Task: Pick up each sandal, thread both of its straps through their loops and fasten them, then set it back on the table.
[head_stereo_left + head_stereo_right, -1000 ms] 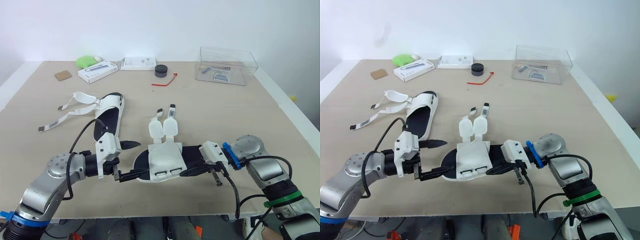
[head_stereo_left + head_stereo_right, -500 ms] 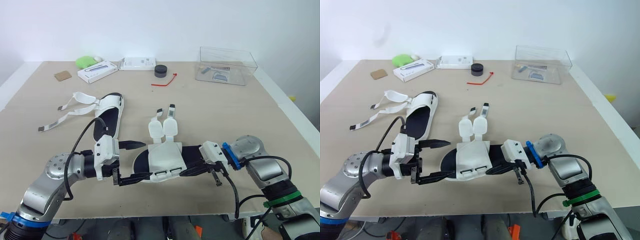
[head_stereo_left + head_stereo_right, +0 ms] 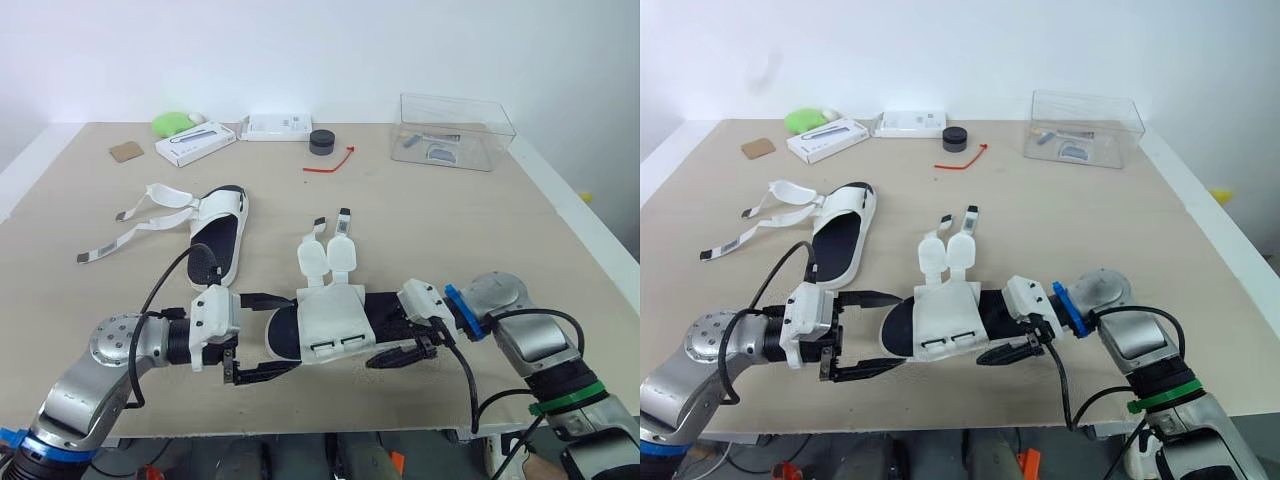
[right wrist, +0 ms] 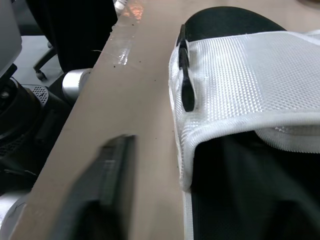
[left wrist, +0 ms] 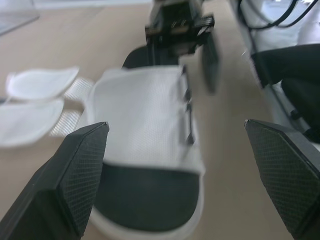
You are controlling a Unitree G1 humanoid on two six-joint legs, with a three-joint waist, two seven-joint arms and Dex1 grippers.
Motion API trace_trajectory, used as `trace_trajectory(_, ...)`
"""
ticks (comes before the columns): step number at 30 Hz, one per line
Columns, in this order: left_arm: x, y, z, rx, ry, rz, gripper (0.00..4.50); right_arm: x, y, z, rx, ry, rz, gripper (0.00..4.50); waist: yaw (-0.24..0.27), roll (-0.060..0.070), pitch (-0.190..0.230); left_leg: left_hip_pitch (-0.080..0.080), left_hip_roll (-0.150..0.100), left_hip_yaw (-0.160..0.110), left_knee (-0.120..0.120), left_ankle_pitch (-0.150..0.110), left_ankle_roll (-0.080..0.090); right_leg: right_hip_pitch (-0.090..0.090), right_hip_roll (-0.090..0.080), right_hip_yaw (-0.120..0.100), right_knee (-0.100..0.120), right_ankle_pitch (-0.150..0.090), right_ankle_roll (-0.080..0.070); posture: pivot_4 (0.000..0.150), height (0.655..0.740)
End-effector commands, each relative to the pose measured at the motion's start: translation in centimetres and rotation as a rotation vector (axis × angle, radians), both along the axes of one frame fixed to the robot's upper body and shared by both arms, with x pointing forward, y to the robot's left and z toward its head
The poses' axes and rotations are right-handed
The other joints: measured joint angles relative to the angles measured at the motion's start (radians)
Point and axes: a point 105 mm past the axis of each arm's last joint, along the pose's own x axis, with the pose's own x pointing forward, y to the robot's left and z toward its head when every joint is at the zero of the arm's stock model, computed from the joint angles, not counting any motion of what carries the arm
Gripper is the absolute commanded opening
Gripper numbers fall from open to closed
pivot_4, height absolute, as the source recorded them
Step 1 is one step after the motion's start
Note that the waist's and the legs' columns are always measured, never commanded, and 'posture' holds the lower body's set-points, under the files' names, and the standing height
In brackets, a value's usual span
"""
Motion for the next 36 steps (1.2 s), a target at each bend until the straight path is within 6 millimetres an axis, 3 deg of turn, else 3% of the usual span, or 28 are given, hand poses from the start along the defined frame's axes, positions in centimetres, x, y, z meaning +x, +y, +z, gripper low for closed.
trace_trajectory(1, 1.1, 0.4, 0.9, -0.003, -0.049, 0.052, 4.50, -1.0, -0.9, 2.3, 0.025, 0.043, 0.003, 3.87, 0.000, 0.000, 0.000, 0.000, 0.000, 0.000, 0.000, 0.000, 0.000, 0.000, 0.000, 0.000, 0.000, 0.000, 0.000, 0.150, 0.7400)
trace_trajectory(5, 1.2, 0.3, 0.9, -0.008, -0.043, 0.048, 4.50, -1.4, -1.8, 4.3, 0.061, 0.174, -0.077, 3.87, 0.001, 0.000, 0.000, -0.001, -0.001, 0.000, 0.000, 0.000, 0.000, 0.000, -0.002, 0.000, 0.000, 0.000, 0.000, 0.150, 0.7400)
trace_trajectory(8, 0.7, 0.5, 0.2, 0.032, -0.012, 0.011, 4.50, -0.4, -2.0, 6.2, 0.124, 0.255, -0.183, 3.87, -0.002, 0.000, 0.000, 0.000, -0.001, 0.000, 0.000, 0.000, 0.000, 0.000, -0.002, 0.000, 0.000, 0.000, 0.000, 0.150, 0.7400)
trace_trajectory(13, 1.1, 1.6, -1.7, 0.145, -0.035, -0.002, 2.53, 3.0, -1.4, 7.4, 0.173, 0.308, -0.378, 3.98, -0.002, 0.000, 0.000, 0.000, 0.000, -0.001, 0.000, 0.000, 0.000, -0.001, 0.001, 0.000, 0.000, 0.001, -0.001, 0.150, 0.7400)
trace_trajectory(18, 1.9, 1.7, -2.2, 0.175, -0.044, -0.013, 0.10, 7.5, -0.2, 7.1, 0.210, 0.348, -0.614, 3.98, -0.002, 0.000, 0.000, -0.001, 0.001, 0.000, 0.000, 0.000, 0.000, -0.002, 0.002, 0.001, 0.000, 0.001, -0.002, 0.150, 0.7400)
trace_trajectory(27, 2.2, 0.0, -2.3, 0.203, -0.087, -0.071, 0.04, 11.6, -0.3, 5.7, 0.171, 0.516, -0.844, 3.98, 0.000, 0.000, 0.000, -0.008, -0.002, 0.001, 0.000, -0.002, 0.002, -0.007, -0.002, 0.001, -0.001, 0.006, -0.002, 0.150, 0.7400)
trace_trajectory(31, 2.0, -0.3, -2.4, 0.216, -0.091, -0.089, 0.04, 12.0, -0.3, 5.1, 0.151, 0.604, -0.876, 3.98, -0.001, 0.000, 0.000, -0.008, -0.002, 0.001, 0.000, -0.002, 0.003, -0.007, -0.002, 0.001, -0.001, 0.006, -0.002, 0.150, 0.7400)
trace_trajectory(36, 2.1, -0.2, -2.3, 0.229, -0.102, -0.089, 0.04, 12.2, 1.3, 6.0, 0.217, 0.723, -0.836, 3.98, -0.004, 0.000, 0.000, -0.008, -0.001, 0.001, 0.000, -0.002, 0.003, -0.007, -0.001, 0.001, -0.001, 0.006, -0.002, 0.150, 0.7400)
